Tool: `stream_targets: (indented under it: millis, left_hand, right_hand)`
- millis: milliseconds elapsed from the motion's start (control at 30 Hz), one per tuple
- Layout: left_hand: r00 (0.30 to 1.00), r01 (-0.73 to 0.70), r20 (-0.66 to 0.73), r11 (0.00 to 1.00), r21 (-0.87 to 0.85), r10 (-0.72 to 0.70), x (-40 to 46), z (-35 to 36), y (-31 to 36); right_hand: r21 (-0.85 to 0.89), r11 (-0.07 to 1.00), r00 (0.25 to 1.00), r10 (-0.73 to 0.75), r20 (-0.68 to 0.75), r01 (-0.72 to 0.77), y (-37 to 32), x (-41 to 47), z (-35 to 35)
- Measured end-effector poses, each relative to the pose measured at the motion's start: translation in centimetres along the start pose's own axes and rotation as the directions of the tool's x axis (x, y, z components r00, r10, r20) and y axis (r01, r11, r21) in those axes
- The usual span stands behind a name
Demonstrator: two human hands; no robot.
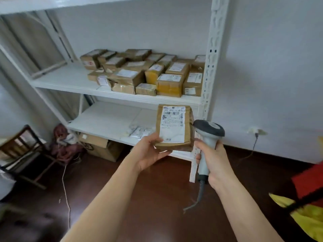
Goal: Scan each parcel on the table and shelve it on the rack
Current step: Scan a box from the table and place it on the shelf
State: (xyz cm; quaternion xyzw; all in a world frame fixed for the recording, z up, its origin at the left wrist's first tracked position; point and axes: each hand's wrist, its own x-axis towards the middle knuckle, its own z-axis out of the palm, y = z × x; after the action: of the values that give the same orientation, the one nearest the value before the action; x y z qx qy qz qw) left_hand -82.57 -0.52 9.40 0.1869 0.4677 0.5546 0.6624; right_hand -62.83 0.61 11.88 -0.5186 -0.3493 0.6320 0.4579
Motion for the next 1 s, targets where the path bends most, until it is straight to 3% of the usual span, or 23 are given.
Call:
stream_targets:
  millis: [267,533,833,1000]
  left_hand:
    - [0.931,-0.160,-0.355,0.968,-0.192,0.084,3.2,-12.3,7.7]
    - [0.763,-0.319,-0.645,0.885,-0.340,0.027,11.2,-24.2,20.6]
    - [0.665,-0.518,-0.742,0.769,-0.374,0.088,16.6,-36.3,31.4]
    - [0.684,-0.492,-0.721,0.800,-0.344,0.111,22.4,-43.5,38.5]
  right_hand:
    - [-0.130,0.991,0.974,0.041,0.224,-0.012,1.7,6.9,15.7]
    - [-0.192,0.980,0.922,0.113,0.370,-0.043,1.6,17.3,32.8]
    - [-0.253,0.968,0.882,0.112,0.458,0.009,1.6,23.8,49.7]
    - [-0.276,0.959,0.903,0.060,0.426,0.067,3.1,27.8,58.6]
